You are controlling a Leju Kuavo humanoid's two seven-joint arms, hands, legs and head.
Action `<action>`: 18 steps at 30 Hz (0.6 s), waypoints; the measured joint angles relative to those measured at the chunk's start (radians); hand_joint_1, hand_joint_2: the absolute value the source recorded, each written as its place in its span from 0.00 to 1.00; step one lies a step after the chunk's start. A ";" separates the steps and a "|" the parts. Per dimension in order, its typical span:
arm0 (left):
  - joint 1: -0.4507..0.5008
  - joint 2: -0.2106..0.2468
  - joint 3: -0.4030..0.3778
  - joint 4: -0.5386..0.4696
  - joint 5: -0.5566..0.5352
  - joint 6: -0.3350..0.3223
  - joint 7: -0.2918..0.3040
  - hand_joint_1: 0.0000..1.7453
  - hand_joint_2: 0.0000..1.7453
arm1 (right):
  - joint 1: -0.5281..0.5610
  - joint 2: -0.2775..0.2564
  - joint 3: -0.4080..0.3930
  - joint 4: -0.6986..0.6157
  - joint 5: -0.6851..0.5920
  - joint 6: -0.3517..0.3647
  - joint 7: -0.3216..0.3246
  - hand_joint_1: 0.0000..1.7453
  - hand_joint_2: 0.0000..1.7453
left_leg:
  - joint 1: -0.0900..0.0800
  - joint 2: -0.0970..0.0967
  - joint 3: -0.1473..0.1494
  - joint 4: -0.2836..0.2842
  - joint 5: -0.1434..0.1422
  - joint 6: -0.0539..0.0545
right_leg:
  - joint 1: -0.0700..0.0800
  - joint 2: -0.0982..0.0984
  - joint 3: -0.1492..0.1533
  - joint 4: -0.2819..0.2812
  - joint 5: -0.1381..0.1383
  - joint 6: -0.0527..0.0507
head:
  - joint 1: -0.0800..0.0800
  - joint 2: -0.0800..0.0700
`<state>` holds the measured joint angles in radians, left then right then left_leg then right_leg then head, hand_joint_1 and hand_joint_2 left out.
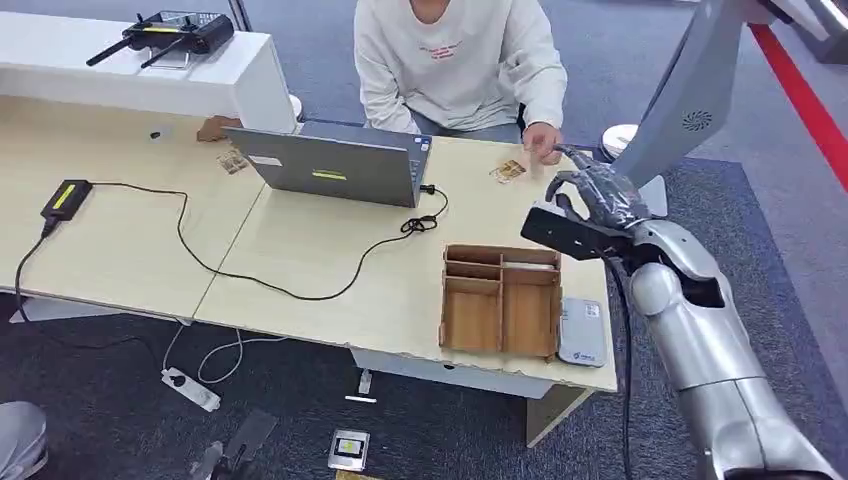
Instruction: Pass the card to the sensor for recognition and then transmit it.
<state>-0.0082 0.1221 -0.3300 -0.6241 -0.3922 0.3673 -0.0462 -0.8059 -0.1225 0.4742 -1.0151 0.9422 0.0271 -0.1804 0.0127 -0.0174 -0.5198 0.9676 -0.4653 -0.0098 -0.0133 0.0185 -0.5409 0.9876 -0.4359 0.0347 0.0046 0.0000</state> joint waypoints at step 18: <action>-0.037 0.010 -0.006 0.052 0.068 0.002 -0.043 0.00 1.00 | -0.151 0.025 0.008 0.037 0.011 -0.048 -0.078 1.00 1.00 | 0.000 0.000 -0.001 0.000 0.000 0.000 | 0.000 0.000 0.000 0.000 0.000 0.000 | -0.001 0.000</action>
<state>-0.0451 0.1320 -0.3365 -0.5718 -0.3243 0.3697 -0.0888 -0.9573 -0.0977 0.4822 -0.9785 0.9537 -0.0206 -0.2582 0.0126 -0.0176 -0.5206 0.9676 -0.4652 -0.0099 -0.0134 0.0185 -0.5411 0.9879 -0.4358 0.0346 0.0038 0.0000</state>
